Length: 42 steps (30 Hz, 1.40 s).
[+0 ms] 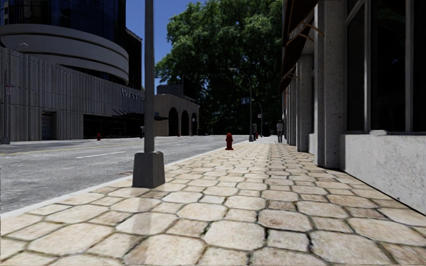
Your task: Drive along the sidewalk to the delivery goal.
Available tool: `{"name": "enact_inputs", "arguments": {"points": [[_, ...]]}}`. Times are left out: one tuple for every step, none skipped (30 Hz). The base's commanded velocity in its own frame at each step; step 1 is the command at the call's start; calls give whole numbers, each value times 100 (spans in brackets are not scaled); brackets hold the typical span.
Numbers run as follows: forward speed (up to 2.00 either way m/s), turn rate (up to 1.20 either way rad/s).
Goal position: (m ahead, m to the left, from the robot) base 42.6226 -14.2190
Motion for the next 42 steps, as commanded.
{"name": "enact_inputs", "arguments": {"points": [[200,-46],[200,-46],[200,-45],[200,-45],[200,-45],[200,-45],[200,-45],[200,-45],[200,-45],[200,-45],[200,-45],[200,-45],[200,-45],[200,-45],[200,-45],[200,-45],[200,-45],[200,-37],[200,0],[200,0],[200,0],[200,0],[200,0],[200,0],[200,0],[200,0],[200,0],[200,0],[200,0],[200,0],[200,0],[200,0],[200,0],[200,0],[200,0],[200,0],[200,0],[200,0],[200,0],[200,0],[200,0],[200,0]]}}
